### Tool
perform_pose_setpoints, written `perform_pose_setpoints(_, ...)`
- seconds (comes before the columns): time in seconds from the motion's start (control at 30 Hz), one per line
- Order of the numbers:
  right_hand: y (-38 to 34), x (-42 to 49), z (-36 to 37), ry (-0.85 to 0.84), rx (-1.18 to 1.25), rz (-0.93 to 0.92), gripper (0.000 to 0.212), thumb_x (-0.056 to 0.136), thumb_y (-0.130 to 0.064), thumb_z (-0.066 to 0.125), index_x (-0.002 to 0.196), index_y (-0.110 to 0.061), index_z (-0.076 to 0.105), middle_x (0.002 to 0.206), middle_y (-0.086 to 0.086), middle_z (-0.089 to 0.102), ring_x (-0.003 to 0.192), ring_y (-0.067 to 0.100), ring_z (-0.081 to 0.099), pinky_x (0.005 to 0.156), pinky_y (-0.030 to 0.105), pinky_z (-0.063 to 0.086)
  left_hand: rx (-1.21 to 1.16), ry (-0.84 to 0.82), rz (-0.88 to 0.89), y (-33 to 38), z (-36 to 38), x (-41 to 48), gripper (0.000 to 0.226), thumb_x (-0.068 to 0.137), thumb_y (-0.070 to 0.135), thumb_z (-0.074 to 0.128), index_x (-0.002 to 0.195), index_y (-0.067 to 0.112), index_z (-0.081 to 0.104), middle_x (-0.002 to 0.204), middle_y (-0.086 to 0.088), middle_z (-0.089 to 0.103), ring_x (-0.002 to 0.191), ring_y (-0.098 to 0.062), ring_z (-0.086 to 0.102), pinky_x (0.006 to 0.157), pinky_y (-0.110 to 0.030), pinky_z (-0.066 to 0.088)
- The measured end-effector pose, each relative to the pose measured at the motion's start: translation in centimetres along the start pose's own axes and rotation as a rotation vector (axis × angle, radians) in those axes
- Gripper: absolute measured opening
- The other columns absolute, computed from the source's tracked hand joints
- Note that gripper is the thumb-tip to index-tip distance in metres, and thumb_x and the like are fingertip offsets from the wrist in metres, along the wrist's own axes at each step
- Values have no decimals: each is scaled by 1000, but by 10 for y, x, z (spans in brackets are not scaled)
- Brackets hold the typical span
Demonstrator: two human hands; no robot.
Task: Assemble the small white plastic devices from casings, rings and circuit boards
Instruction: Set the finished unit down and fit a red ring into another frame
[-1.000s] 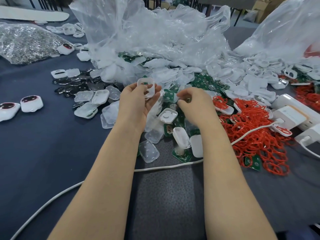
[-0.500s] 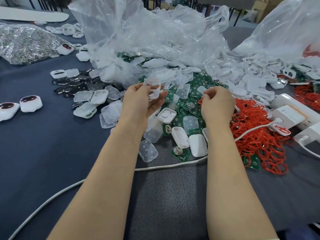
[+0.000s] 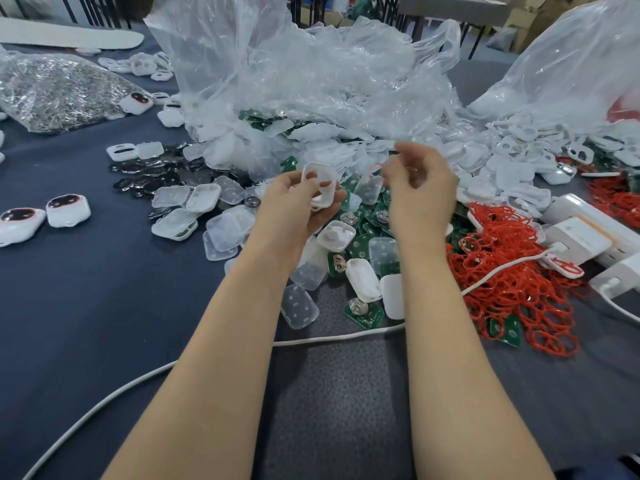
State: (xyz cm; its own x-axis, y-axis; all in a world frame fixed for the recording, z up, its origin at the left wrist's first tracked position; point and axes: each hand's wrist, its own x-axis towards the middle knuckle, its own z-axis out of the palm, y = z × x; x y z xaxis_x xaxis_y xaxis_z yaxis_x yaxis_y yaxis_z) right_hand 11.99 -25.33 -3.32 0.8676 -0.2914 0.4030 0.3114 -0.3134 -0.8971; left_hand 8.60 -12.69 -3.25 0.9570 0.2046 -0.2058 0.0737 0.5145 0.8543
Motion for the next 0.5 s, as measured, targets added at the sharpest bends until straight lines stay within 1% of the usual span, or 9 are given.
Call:
perform_pose_setpoints(0.07, -4, -7, 12, -119, 126, 22, 15, 90, -7, 60, 99, -18, 63, 84, -3, 63, 78, 16, 65, 73, 26, 55, 18, -33, 2, -1, 3, -2, 17, 99, 6, 47, 115, 2, 51, 102, -15, 64, 70, -15, 68, 69, -24, 59)
perform_pose_setpoints(0.1, -5, -10, 17, -149, 139, 12, 15, 90, -6, 60, 98, -18, 62, 82, -4, 62, 76, 16, 64, 70, 26, 54, 31, -49, 9, -1, 4, -3, 13, 99, 6, 47, 111, 2, 52, 98, -13, 63, 69, -13, 68, 68, -23, 59)
perform_pose_setpoints(0.2, -4, -16, 22, -136, 155, -23, 15, 90, -6, 60, 96, -20, 58, 79, -6, 59, 72, 13, 60, 68, 24, 49, 131, -79, 58, -6, 4, -2, 19, 98, 7, 50, 115, 0, 52, 99, -13, 63, 73, -11, 67, 75, -24, 59)
perform_pose_setpoints(0.27, -4, -19, 24, -114, 197, -33, 15, 89, -5, 60, 95, -18, 57, 77, -6, 58, 68, 9, 57, 67, 24, 48, 207, -81, 101, -8, 3, -2, 19, 96, 8, 55, 113, 0, 54, 97, -12, 65, 74, -9, 69, 76, -24, 59)
perform_pose_setpoints(0.33, -5, -22, 27, -116, 202, -65, 16, 88, -3, 61, 95, -17, 56, 75, -7, 57, 65, 2, 54, 65, 18, 48, 281, -38, 146, -10, 1, 0, 14, 95, 8, 57, 108, 3, 57, 94, -11, 66, 76, -11, 68, 76, -25, 59)
perform_pose_setpoints(0.4, -7, -25, 29, -128, 179, -98, 14, 88, -3, 62, 96, -13, 58, 76, -8, 57, 64, -2, 52, 66, 13, 45, 347, 30, 187, -11, 0, 2, 3, 95, 8, 57, 98, 8, 59, 85, -8, 66, 76, -13, 67, 78, -30, 59)
perform_pose_setpoints(0.47, -7, -25, 30, -138, 149, -104, 11, 88, -5, 62, 98, -10, 61, 79, -7, 59, 67, -1, 53, 68, 10, 44, 363, 84, 217, -12, -3, 3, 7, 94, 7, 58, 90, 12, 59, 81, -5, 67, 73, -12, 68, 78, -32, 59)
perform_pose_setpoints(0.5, -7, -24, 29, -143, 134, -94, 10, 89, -8, 63, 99, -11, 62, 82, -6, 60, 70, 0, 54, 68, 9, 43, 339, 98, 222, -12, -3, 4, 6, 94, 6, 58, 91, 11, 59, 81, -6, 68, 72, -11, 69, 75, -30, 59)
